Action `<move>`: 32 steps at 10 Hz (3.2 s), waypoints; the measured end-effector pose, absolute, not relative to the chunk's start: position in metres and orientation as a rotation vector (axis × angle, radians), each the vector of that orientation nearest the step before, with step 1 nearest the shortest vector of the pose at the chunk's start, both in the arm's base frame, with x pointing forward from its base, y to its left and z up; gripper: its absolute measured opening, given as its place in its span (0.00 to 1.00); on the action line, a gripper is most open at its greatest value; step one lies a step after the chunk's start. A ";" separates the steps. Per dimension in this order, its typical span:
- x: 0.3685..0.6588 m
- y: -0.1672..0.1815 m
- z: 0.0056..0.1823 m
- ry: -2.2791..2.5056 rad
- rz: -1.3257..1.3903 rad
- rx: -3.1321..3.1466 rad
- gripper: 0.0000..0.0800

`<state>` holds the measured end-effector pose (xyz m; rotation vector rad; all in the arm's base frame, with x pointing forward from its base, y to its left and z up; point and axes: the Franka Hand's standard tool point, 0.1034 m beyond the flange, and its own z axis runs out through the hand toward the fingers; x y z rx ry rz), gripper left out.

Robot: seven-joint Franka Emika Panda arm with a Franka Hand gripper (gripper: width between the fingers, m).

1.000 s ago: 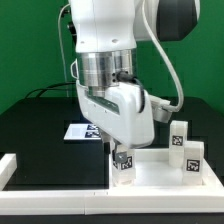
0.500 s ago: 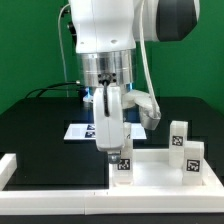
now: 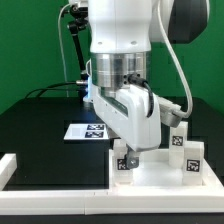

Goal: Assemble square table

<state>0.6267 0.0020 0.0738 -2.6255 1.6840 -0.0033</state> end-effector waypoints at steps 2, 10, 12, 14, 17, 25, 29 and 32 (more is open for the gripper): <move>0.627 0.003 0.074 1.444 -0.013 -2.777 0.81; 0.633 0.009 0.074 0.678 -0.147 -3.071 0.36; 0.633 0.006 0.073 0.952 -0.146 -2.991 0.36; 0.631 0.002 0.072 1.343 -0.157 -2.818 0.36; 0.626 -0.005 0.071 1.964 -0.095 -2.324 0.36; 0.625 0.016 0.071 1.690 -0.167 -2.530 0.79; 0.624 0.017 0.070 1.309 -0.190 -2.769 0.81; 0.630 0.010 0.074 0.668 -0.268 -3.030 0.81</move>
Offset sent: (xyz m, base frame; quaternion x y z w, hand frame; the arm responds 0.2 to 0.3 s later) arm -0.0006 0.0167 0.0050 0.0136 0.0459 -0.3581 0.9325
